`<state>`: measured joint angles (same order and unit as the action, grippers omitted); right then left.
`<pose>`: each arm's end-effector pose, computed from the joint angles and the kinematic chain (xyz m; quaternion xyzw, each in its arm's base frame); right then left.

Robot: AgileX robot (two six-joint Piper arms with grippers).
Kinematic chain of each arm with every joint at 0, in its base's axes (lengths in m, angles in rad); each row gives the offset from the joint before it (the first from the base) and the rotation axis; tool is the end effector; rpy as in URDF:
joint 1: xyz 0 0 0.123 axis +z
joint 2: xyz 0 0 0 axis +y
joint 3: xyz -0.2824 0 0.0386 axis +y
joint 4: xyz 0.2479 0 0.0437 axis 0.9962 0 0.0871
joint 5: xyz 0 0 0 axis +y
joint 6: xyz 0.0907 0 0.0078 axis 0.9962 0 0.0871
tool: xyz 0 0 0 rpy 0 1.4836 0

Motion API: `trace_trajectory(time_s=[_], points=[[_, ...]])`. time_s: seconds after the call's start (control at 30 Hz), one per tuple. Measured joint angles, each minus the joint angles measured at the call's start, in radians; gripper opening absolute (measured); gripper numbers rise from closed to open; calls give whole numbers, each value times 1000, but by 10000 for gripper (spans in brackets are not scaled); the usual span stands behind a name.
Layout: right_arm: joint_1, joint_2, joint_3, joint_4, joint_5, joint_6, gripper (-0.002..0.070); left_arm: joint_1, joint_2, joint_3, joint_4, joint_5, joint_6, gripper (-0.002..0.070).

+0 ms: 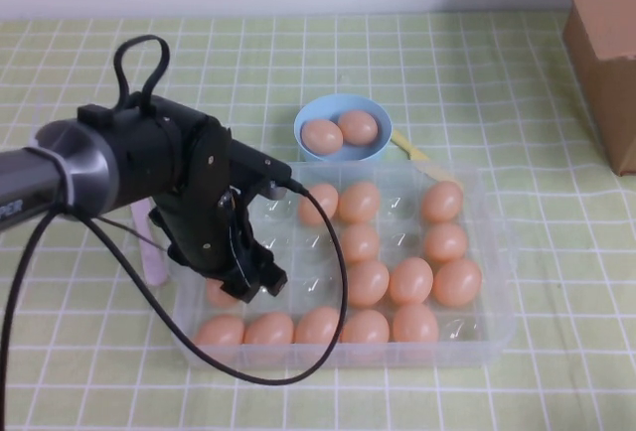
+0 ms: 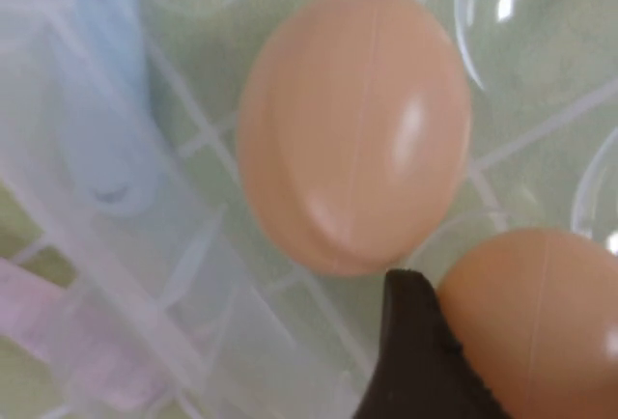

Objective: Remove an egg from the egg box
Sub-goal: Pick up the egg from the plastic box, then place the egg in the bowl

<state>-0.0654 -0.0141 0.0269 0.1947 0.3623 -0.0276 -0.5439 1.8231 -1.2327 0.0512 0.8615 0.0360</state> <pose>0.0530 0.0028 0.1728 0.0673 0.7963 0.0542 0.5987 0.3070 -0.1815 0.1961 0.2983 0.9487 -0.0055 0.1048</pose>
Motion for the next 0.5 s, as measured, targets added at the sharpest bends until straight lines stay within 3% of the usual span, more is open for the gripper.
trace_trajectory(time_s=[0.27,0.5], points=[[0,0,0,0,0,0,-17,-51,-147,-99,9,-70,0,353],[0,0,0,0,0,0,-17,-53,-138,-96,128,-538,-51,353]])
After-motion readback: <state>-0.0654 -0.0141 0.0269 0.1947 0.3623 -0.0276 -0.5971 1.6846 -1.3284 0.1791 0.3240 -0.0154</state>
